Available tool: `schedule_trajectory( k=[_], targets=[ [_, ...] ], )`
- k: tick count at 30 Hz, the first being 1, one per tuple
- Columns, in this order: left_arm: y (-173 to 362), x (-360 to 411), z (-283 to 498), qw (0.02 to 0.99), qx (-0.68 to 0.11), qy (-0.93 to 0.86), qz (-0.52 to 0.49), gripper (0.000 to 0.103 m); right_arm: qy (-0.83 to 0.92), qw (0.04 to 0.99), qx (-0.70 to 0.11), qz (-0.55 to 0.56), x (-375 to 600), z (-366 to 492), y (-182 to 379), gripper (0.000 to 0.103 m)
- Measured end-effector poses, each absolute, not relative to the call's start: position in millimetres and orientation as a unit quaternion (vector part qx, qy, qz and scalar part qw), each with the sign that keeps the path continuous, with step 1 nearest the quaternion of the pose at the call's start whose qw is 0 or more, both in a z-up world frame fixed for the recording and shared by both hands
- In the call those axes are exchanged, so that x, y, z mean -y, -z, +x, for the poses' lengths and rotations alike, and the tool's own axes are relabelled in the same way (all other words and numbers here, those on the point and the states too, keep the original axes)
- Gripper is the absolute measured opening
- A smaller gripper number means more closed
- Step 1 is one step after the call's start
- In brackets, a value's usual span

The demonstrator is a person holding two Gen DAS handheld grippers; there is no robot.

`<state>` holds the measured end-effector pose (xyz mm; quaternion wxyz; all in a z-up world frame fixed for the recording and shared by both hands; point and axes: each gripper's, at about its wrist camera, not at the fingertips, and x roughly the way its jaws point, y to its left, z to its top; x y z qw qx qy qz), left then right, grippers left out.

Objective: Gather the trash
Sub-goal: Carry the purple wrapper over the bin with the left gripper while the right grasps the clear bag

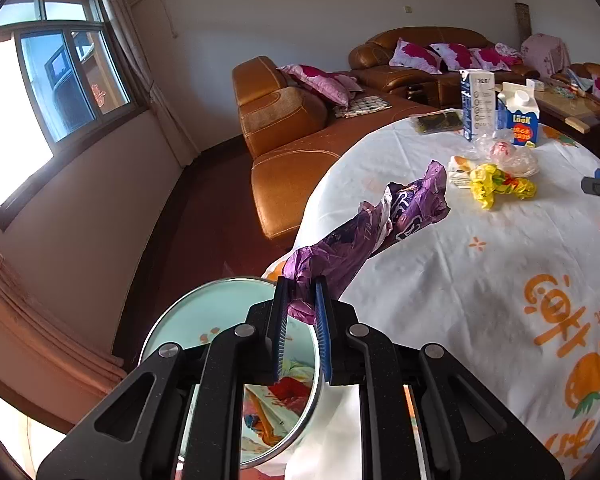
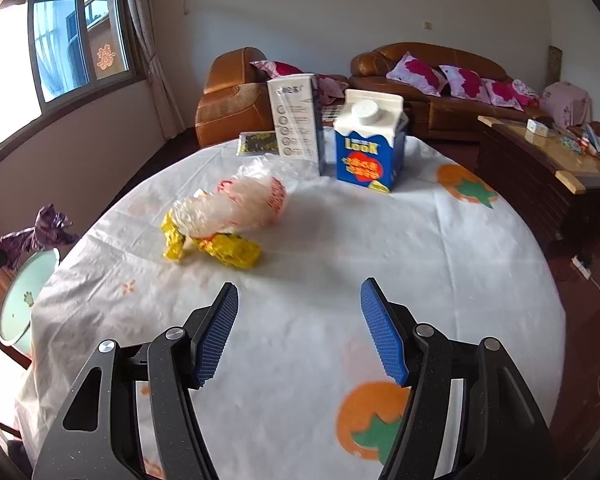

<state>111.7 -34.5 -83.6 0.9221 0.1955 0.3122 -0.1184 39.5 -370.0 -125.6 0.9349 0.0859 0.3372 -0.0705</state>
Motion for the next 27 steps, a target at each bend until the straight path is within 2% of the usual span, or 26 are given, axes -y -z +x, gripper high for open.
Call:
schedule_trajectory(
  k=[11, 17, 27],
  targets=[
    [86.4, 7.6, 124.2, 0.927, -0.321, 0.099, 0.169, 0.013, 0.052, 0.943, -0.315, 0.090, 340.6, 99.4, 102.5, 0.064],
    [87.5, -3.6, 126.8, 0.927, -0.325, 0.092, 0.164, 0.013, 0.043, 0.938, -0.334, 0.087, 324.7, 128.4, 112.5, 0.064],
    [92.2, -10.9, 131.8, 0.926, -0.332, 0.086, 0.160, 0.013, 0.030, 0.919, -0.378, 0.103, 335.3, 121.6, 139.9, 0.022]
  ],
)
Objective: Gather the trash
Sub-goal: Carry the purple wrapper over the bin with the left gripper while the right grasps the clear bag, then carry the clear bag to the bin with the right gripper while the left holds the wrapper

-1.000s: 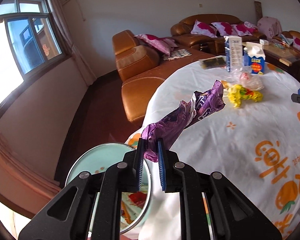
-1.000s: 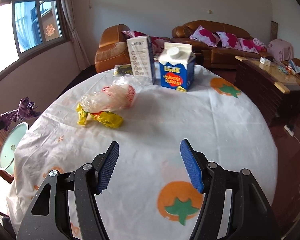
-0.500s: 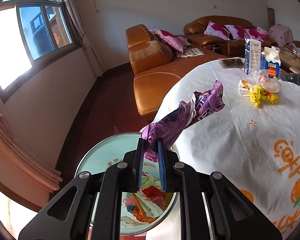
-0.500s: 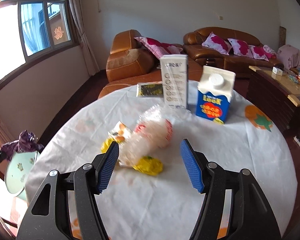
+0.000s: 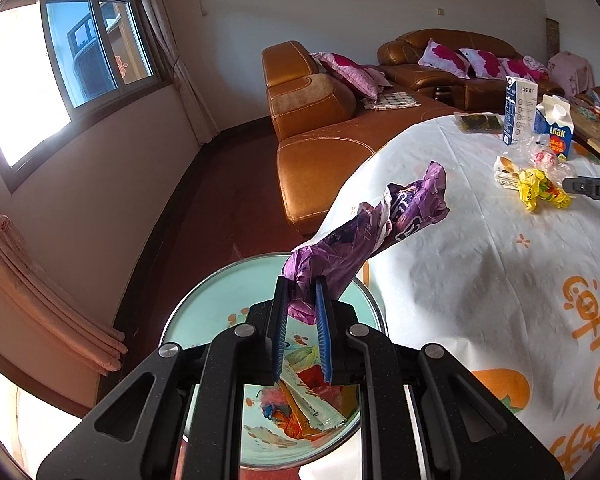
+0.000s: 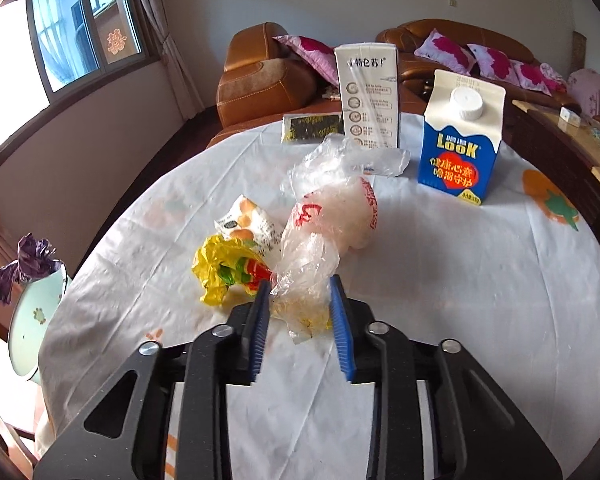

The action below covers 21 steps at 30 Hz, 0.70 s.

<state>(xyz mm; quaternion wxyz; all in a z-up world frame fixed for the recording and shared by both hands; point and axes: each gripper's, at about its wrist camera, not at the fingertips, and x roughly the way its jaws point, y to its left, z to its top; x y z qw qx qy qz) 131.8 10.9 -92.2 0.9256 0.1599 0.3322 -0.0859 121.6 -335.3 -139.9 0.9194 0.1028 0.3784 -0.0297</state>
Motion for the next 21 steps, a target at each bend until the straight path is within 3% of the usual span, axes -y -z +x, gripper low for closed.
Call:
schedule_trajectory(
  k=[2, 6, 21],
  targets=[
    [91.4, -10.6, 130.8, 0.926, -0.331, 0.086, 0.161, 0.013, 0.030, 0.919, -0.382, 0.094, 334.0, 119.9, 142.9, 0.015],
    [88.2, -10.5, 129.2, 0.927, -0.327, 0.085, 0.161, 0.013, 0.028, 0.923, -0.376, 0.081, 331.7, 115.4, 141.3, 0.010],
    [84.8, -21.0, 121.8, 0.929, -0.324, 0.073, 0.162, 0.013, -0.037, 0.953, -0.301, 0.025, 295.0, 84.2, 95.8, 0.008]
  ],
)
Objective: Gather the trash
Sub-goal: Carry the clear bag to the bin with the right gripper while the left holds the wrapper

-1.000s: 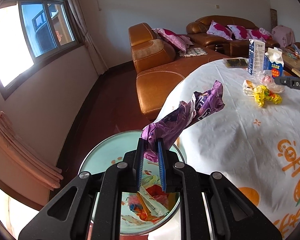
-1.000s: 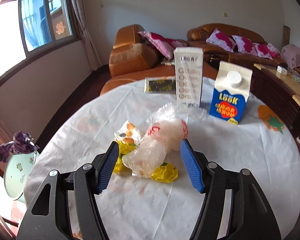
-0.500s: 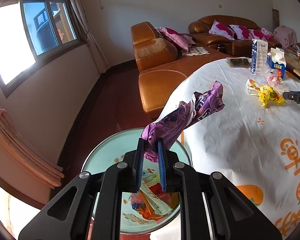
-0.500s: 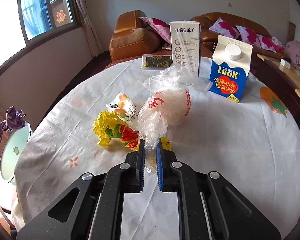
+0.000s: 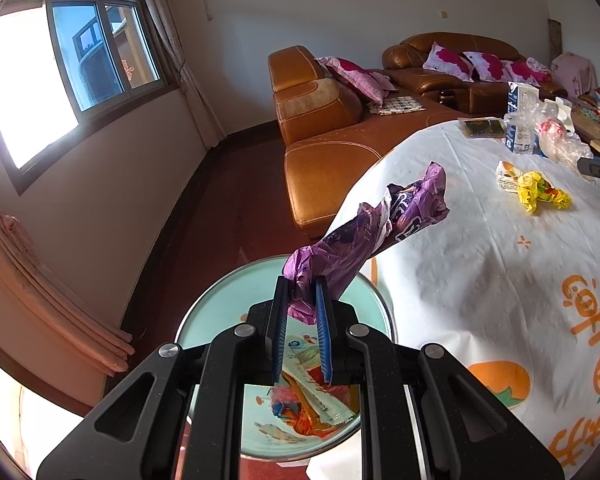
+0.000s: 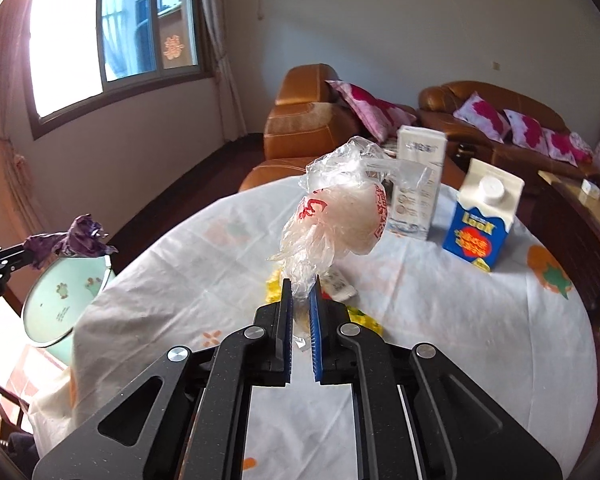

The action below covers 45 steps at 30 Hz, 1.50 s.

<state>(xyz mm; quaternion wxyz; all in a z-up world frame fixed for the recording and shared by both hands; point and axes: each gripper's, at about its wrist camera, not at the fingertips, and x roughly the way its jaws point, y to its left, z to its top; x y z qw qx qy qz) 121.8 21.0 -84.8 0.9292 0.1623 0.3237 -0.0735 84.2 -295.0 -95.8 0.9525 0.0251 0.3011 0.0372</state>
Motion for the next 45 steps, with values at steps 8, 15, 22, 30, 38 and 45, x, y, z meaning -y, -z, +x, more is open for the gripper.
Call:
schedule_trajectory(
  k=[8, 15, 22, 30, 38, 45],
  targets=[
    [88.5, -49.0, 117.0, 0.927, -0.335, 0.042, 0.162, 0.013, -0.102, 0.949, -0.299, -0.003, 249.6, 93.9, 92.4, 0.008],
    [97.9, -77.1, 116.3, 0.922, -0.352, 0.012, 0.161, 0.013, -0.142, 0.942, -0.302, -0.029, 212.9, 103.5, 95.7, 0.008],
    [101.0, -93.7, 113.3, 0.920, -0.357, -0.008, 0.160, 0.013, -0.183, 0.934, -0.303, -0.053, 178.1, 108.5, 98.6, 0.008],
    [104.1, -108.2, 112.3, 0.917, -0.365, -0.027, 0.158, 0.013, -0.221, 0.925, -0.298, -0.077, 150.6, 113.5, 99.8, 0.008],
    [108.1, -115.7, 114.6, 0.914, -0.369, -0.045, 0.161, 0.013, -0.250, 0.918, -0.292, -0.098, 127.8, 118.7, 101.1, 0.008],
    [108.1, -123.0, 116.8, 0.912, -0.368, -0.060, 0.168, 0.013, -0.268, 0.910, -0.292, -0.120, 110.3, 124.4, 103.7, 0.008]
  ],
)
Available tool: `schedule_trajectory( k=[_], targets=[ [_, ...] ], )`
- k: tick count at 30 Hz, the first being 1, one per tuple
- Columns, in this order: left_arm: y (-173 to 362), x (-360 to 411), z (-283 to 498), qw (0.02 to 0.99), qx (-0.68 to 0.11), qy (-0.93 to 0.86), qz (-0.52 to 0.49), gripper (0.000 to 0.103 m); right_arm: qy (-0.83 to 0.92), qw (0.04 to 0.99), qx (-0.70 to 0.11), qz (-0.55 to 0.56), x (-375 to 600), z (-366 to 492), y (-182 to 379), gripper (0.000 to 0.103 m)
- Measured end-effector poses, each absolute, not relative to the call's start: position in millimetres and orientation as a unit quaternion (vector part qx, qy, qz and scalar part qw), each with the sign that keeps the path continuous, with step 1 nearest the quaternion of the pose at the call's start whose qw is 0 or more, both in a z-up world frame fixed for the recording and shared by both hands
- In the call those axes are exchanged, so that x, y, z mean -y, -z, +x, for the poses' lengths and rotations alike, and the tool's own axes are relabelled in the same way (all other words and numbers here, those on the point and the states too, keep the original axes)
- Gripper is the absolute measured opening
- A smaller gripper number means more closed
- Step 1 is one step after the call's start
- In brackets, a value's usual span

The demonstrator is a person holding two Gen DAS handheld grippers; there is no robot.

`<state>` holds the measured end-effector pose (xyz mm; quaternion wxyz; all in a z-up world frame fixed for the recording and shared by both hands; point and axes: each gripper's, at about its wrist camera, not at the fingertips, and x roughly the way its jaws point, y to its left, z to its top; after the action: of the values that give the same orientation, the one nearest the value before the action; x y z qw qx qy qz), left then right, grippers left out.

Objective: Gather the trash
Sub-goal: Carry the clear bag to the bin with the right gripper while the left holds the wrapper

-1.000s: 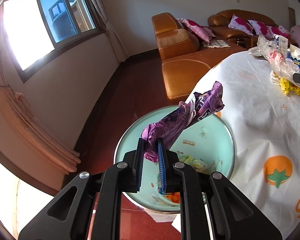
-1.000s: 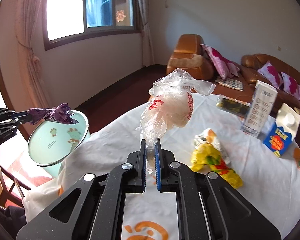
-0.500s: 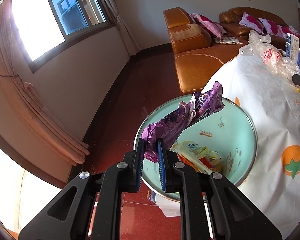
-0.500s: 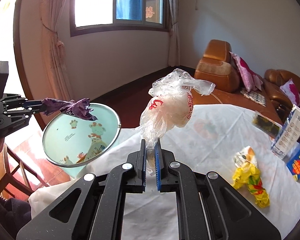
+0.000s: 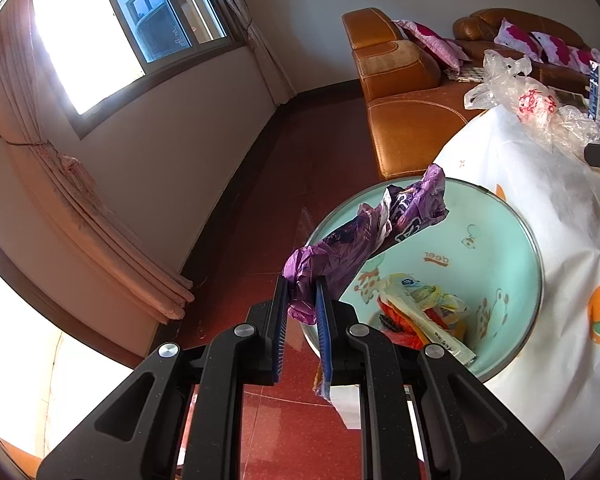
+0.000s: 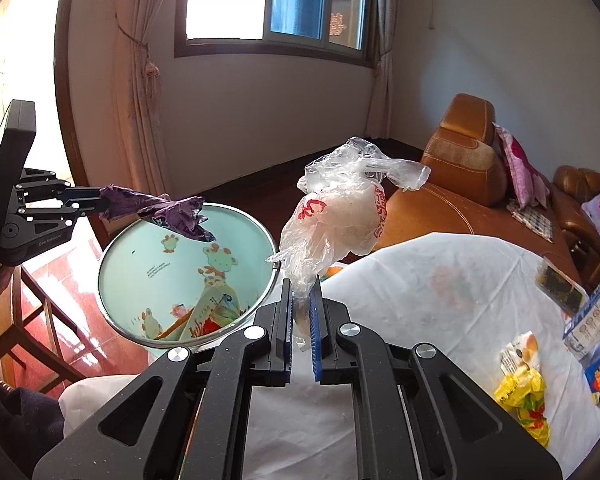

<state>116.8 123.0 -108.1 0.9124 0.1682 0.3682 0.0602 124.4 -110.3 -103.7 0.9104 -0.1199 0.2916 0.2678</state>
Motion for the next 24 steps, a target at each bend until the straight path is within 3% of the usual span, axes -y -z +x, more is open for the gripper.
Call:
schedule_trajectory(
  k=[24],
  targets=[
    [114.3, -119.3, 117.1, 0.903, -0.366, -0.082, 0.207, 0.014, -0.300, 0.882, -0.293, -0.216, 63.5, 121.0, 116.8, 0.008]
  ],
)
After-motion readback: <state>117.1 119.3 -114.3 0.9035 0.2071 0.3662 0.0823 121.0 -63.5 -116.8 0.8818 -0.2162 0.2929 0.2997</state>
